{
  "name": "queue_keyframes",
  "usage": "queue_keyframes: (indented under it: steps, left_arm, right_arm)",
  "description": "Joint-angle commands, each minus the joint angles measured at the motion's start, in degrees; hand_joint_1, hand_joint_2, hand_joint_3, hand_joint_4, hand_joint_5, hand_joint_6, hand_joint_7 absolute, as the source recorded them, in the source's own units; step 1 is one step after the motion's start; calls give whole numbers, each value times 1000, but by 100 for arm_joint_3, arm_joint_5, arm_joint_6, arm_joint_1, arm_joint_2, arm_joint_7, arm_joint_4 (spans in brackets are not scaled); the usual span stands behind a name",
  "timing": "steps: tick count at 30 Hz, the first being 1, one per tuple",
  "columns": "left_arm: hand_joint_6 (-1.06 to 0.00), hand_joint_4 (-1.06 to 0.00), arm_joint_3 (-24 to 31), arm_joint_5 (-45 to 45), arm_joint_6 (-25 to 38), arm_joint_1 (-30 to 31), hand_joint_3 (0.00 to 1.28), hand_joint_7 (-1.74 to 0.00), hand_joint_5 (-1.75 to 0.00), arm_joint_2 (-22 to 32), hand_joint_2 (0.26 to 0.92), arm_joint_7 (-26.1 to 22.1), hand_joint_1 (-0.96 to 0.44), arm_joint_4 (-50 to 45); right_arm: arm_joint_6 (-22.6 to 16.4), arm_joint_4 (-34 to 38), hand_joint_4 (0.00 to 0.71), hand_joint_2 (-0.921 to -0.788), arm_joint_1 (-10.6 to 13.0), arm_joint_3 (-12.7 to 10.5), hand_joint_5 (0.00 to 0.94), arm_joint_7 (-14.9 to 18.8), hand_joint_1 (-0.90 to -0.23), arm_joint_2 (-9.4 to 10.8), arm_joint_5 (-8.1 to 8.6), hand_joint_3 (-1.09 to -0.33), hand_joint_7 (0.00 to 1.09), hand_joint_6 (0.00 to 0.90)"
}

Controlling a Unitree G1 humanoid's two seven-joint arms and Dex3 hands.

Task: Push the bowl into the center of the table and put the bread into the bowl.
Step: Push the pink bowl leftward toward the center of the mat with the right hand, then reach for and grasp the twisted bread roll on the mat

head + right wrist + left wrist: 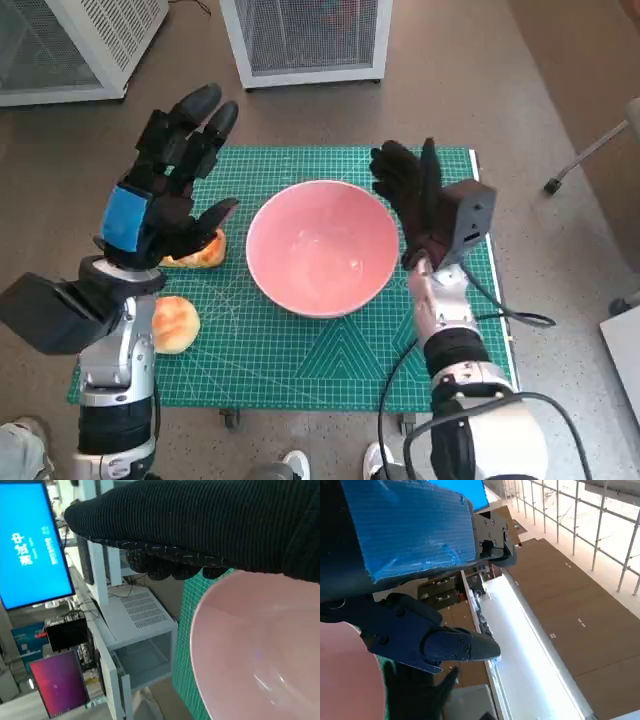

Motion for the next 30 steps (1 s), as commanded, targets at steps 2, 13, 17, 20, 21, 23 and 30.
queue_keyframes:
  steps: [2, 13, 17, 20, 21, 23, 30]
  left_arm:
    - [-141, -284, -46, 25, -84, -13, 259, -478, -2, -43, 921, 25, -552, 44]
    - [-144, -284, -101, 91, -135, -76, 260, -474, -2, -49, 921, 51, -552, 56]
    - [-145, -283, -57, 193, -271, -101, 269, -473, -1, 68, 921, 23, -549, 89]
    - [-146, -280, -35, 306, -363, -118, 271, -472, 0, 169, 921, 31, -542, 97]
    - [-145, -278, -20, 416, -423, -135, 270, -470, 0, 282, 921, 26, -540, 112]
    - [-131, -275, 7, 673, -509, -161, 259, -460, 0, 528, 921, 16, -536, 127]
    - [-52, -115, 37, 2409, 5, -87, 62, -361, 0, 1848, 886, 104, -541, -394]
  right_arm:
    - [-280, -102, 195, -921, -20, -137, 1, 208, -645, -154, 177, -748, 144, 238]
    - [-1343, -879, 195, -921, 69, -272, 0, 1175, -682, -197, 682, -679, 145, 250]
    - [-1582, -1629, 193, -921, 350, -178, 0, 1855, -680, -205, 960, -675, 145, 249]
    - [-1604, -2088, 191, -921, 541, -96, 0, 2164, -672, -208, 1118, -676, 146, 247]
    - [-1657, -2326, 191, -921, 646, -33, 0, 2287, -668, -223, 1154, -676, 147, 246]
    - [-1723, -2687, 190, -921, 804, 58, 0, 2477, -659, -266, 1205, -688, 149, 244]
    - [-1740, -3371, 196, -921, 1122, 210, 3, 2676, -636, -411, 1296, -723, 162, 246]
